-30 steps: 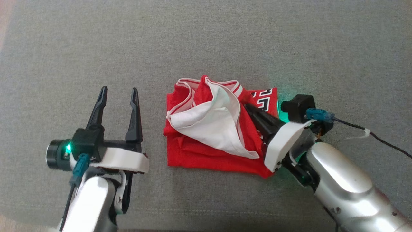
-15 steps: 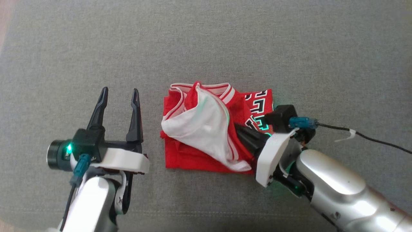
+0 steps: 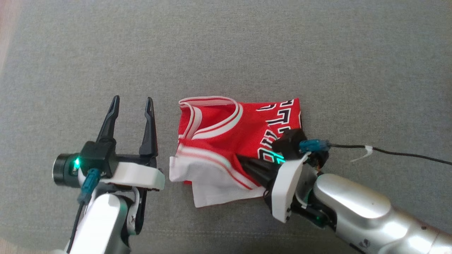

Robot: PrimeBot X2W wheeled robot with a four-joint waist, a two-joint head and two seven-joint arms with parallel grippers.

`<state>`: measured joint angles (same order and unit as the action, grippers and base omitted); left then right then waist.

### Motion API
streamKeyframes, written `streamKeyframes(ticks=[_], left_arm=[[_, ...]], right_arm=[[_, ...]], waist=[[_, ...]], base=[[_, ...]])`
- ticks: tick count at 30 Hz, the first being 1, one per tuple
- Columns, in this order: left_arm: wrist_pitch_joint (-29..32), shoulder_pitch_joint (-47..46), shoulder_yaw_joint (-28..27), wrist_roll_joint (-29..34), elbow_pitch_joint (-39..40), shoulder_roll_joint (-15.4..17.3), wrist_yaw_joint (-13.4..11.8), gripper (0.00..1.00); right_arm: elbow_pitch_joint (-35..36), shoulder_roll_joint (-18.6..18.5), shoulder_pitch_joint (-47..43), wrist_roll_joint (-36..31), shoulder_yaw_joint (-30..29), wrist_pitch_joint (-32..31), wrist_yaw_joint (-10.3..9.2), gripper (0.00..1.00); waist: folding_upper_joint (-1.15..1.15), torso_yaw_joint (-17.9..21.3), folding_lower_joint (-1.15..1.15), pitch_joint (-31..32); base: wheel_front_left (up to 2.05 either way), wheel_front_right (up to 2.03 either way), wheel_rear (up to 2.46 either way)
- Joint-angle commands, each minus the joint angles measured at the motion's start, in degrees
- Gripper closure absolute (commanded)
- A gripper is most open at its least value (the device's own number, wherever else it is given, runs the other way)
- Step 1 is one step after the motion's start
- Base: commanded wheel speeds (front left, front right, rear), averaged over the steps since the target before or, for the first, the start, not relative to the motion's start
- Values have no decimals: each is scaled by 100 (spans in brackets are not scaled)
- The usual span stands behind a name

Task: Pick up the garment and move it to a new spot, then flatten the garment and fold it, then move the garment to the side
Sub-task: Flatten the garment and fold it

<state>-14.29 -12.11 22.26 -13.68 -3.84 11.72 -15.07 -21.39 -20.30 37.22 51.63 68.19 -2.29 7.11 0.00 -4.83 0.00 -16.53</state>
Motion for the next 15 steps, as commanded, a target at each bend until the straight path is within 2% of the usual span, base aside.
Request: streamKeyframes(ticks=[1, 7, 15], left_arm=[[-70, -128, -208, 66, 182, 57, 5, 0], [-70, -111, -223, 80, 188, 31, 23, 0], [-71, -56, -260, 98, 189, 2, 36, 0]], right_arm=[[175, 38, 37, 46, 33, -1, 37, 100], [302, 20, 56, 163, 377, -216, 37, 100], [521, -120, -30, 190, 490, -539, 37, 100]], waist=[[0, -9, 0, -4], [0, -53, 0, -3], [0, -57, 0, 40]], base=[[0, 0, 0], [0, 0, 0], [0, 0, 0]])
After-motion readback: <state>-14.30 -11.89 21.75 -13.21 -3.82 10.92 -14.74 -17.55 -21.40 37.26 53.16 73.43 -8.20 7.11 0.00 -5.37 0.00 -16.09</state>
